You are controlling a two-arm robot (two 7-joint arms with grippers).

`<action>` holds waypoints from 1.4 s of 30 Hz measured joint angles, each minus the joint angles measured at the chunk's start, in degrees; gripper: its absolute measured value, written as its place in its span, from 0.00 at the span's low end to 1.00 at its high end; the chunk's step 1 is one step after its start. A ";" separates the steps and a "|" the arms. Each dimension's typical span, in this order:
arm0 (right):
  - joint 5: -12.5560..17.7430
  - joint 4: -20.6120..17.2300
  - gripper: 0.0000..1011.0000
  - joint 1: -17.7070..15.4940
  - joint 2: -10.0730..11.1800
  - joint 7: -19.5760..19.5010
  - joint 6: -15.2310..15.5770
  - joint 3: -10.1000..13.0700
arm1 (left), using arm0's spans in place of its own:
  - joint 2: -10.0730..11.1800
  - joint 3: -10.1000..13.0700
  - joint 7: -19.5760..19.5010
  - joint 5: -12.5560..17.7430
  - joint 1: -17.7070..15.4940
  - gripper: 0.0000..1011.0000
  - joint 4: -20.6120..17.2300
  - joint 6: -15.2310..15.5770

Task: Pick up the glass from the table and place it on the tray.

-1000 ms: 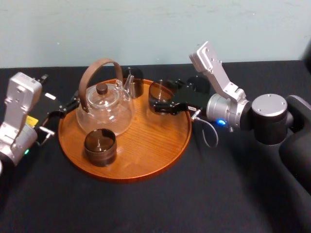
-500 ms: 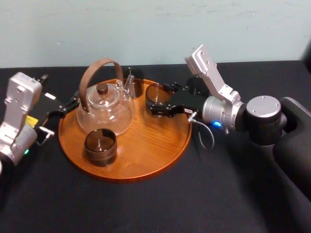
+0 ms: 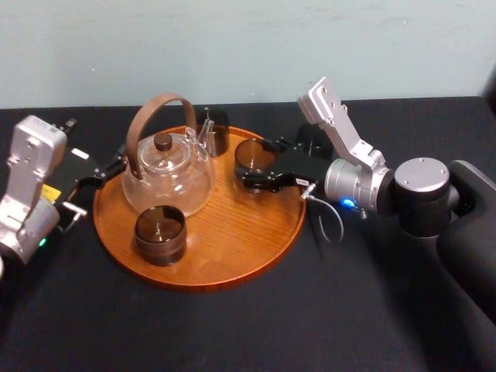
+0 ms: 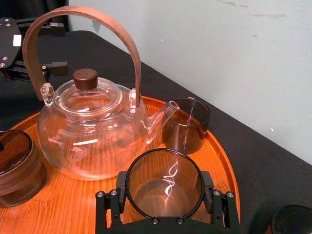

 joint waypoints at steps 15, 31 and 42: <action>-0.14 0.48 0.90 -0.14 -0.16 0.06 0.00 0.12 | 0.00 0.00 0.00 0.00 -0.01 0.99 0.00 0.00; -0.83 0.40 0.90 -0.36 -0.16 -0.31 -0.57 -0.05 | 0.00 0.00 0.00 0.00 0.00 0.99 0.00 0.00; -0.71 0.39 0.90 -0.32 -0.16 -0.28 -0.50 -0.01 | 0.00 0.00 0.00 0.00 0.00 0.99 0.00 0.00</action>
